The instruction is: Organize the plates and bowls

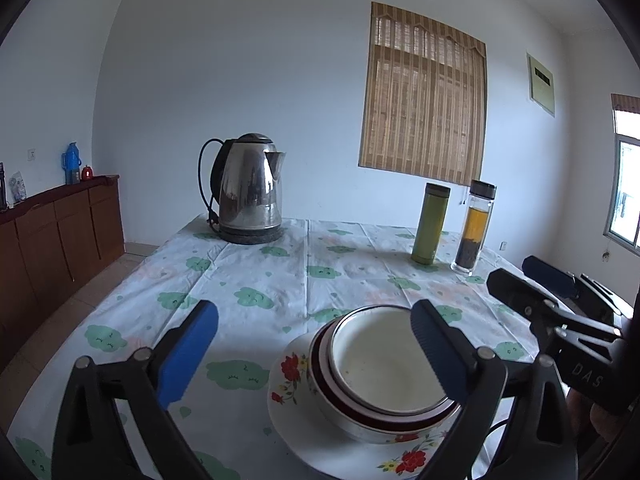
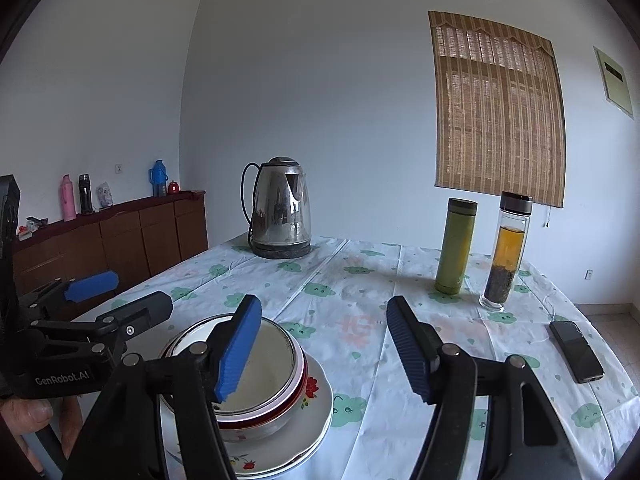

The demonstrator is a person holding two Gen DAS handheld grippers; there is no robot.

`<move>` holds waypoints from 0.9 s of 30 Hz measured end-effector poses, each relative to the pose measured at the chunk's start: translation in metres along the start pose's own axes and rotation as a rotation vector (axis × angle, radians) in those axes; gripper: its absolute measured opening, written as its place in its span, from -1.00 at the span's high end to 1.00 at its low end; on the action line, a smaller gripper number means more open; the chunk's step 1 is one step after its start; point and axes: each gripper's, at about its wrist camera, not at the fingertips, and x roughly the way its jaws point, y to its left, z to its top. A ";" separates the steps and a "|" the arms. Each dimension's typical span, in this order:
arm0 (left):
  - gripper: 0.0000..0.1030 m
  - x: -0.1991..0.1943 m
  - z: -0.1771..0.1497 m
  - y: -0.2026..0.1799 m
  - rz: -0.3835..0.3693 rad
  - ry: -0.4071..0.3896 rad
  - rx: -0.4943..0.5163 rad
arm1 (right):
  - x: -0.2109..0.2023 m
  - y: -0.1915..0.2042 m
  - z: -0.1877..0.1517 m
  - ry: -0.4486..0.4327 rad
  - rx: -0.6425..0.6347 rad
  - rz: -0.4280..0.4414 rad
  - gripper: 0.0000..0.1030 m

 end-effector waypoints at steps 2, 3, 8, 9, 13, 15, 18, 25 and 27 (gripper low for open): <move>-0.92 0.000 0.000 -0.001 0.002 -0.002 0.006 | -0.001 -0.001 0.001 -0.007 0.007 -0.004 -0.31; -0.92 0.000 0.000 -0.002 0.002 -0.004 0.009 | -0.003 -0.001 0.001 -0.013 0.010 -0.004 -0.31; -0.94 -0.001 -0.001 -0.006 0.006 -0.015 0.024 | -0.007 -0.004 0.002 -0.029 0.021 -0.006 -0.32; -0.94 -0.001 -0.001 -0.006 0.004 -0.016 0.026 | -0.007 -0.004 0.002 -0.029 0.022 -0.006 -0.32; -0.94 -0.002 -0.001 -0.007 0.003 -0.020 0.026 | -0.009 -0.006 0.002 -0.034 0.027 -0.008 -0.32; -0.94 -0.002 -0.001 -0.007 0.000 -0.019 0.028 | -0.009 -0.006 0.002 -0.035 0.027 -0.010 -0.32; -0.94 -0.002 -0.001 -0.011 0.007 -0.019 0.049 | -0.009 -0.007 0.002 -0.033 0.028 -0.012 -0.32; -0.95 0.001 -0.001 -0.018 0.011 0.011 0.094 | -0.010 -0.010 0.001 -0.032 0.033 -0.020 -0.32; -0.95 0.001 -0.001 -0.019 0.011 0.014 0.097 | -0.011 -0.011 0.001 -0.034 0.038 -0.024 -0.32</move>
